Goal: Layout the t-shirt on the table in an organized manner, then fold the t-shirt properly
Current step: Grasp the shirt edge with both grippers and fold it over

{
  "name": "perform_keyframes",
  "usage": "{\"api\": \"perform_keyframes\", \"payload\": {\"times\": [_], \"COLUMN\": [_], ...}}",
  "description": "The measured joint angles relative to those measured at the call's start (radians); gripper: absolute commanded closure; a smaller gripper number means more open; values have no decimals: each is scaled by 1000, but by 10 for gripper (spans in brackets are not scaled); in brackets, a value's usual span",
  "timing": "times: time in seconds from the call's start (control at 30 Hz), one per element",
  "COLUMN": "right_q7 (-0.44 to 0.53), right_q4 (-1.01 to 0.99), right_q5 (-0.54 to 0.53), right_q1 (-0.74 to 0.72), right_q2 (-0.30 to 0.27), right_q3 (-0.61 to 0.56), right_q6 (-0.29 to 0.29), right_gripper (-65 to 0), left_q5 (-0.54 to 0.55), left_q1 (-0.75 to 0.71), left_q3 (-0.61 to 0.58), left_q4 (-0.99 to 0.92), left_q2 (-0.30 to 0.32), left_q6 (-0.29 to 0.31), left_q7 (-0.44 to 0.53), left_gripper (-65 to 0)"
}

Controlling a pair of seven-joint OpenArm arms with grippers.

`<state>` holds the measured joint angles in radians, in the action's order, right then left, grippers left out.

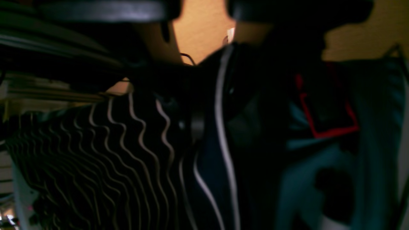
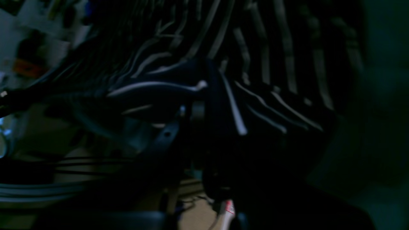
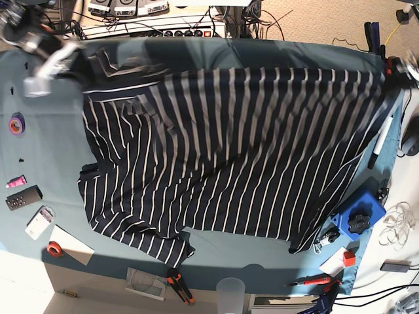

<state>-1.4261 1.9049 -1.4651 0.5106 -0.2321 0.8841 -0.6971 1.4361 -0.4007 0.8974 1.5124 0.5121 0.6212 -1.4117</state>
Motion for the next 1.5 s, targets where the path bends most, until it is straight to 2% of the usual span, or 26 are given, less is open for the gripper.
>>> {"api": "perform_keyframes", "payload": {"times": [0.13, 0.37, 0.5, 0.6, 0.73, 0.9, 1.03, 1.1, 1.17, 1.23, 1.33, 1.47, 1.5], "right_q7": [-7, -10, -13, -11, -10, 6, 148, 181, 217, 274, 355, 388, 394], "right_q4": [0, 0, 0, 0, 0, -1, -2, -2, -2, -3, -28, -151, -188], "right_q5": [-3, -2, -2, -2, 172, 404, 557, 638, 714, 777, 846, 896, 902], "right_q1": [8, 8, -40, -88, -137, -210, -234, -257, -278, -292, -333, -408, -426], "right_q2": [0, 3, 3, 2, 3, 2, 2, 0, 0, 0, 0, 0, 0], "right_q3": [77, 83, 83, 66, -12, -159, -241, -275, -304, -327, -345, -353, -353], "right_q6": [-3, -3, -3, -3, -4, -3, -3, -3, -3, -6, -8, -5, -7], "right_gripper": [0, 0, 0, 0, 0, 0, 0, 0, 0, 0, 0, 0, 0], "left_q5": [13, 12, 5, -72, -212, -319, -433, -535, -634, -717, -766, -798, -824], "left_q1": [-33, -42, 10, 57, 118, 192, 215, 234, 255, 283, 345, 416, 427], "left_q3": [-5, -5, -4, -4, -5, -25, -164, -247, -313, -356, -406, -469, -482], "left_q4": [0, 0, 0, 0, -1, -1, -2, -3, -3, -4, -5, -4, -4], "left_q2": [-23, -30, -38, -58, -77, -95, -93, -93, -92, -90, -88, -85, -86], "left_q6": [2, 5, 31, 31, 31, 32, 23, -36, -121, -159, -161, -162, -195], "left_q7": [-3, -2, 6, 60, 165, 185, 316, 409, 489, 524, 524, 535, 537], "left_gripper": [0, 0, 0, 0, 0, 0, 0, 0, 0, 0, 0, 0, 0]}}
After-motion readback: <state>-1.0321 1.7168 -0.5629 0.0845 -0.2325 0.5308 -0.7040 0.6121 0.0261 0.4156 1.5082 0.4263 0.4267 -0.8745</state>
